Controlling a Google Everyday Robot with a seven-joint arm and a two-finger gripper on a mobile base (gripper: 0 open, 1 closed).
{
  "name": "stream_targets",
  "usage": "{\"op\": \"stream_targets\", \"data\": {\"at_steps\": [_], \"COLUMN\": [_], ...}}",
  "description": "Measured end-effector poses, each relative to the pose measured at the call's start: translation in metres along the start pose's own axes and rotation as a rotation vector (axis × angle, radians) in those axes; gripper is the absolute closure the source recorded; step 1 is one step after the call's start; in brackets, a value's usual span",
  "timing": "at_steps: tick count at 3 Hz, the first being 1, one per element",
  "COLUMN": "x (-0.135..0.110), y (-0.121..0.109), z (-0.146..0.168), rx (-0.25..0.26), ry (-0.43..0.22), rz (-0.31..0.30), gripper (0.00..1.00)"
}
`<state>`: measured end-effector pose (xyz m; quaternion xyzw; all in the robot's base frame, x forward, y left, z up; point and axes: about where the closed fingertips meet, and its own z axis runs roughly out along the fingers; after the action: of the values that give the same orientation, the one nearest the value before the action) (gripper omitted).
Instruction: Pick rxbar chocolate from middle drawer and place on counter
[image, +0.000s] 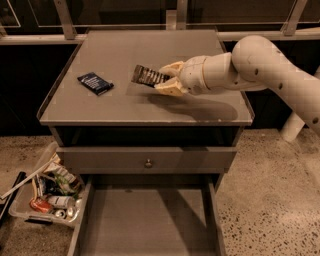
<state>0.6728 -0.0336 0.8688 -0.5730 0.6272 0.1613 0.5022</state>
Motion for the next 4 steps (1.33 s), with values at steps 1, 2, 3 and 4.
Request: {"op": "stream_targets", "data": {"at_steps": [1,2,3,4], "x": [0.0091,0.0153,0.0154,0.0154], "y": [-0.0016,-0.0025,-0.0025,-0.0025], "z": [0.0088,0.0134,0.0135,0.0135], "rx": [-0.009,-0.003,-0.003,-0.003], "ry": [0.011,0.037,0.037,0.037], "rz": [0.044,0.069,0.070,0.070], "gripper": [1.00,1.00,0.81,0.58]}}
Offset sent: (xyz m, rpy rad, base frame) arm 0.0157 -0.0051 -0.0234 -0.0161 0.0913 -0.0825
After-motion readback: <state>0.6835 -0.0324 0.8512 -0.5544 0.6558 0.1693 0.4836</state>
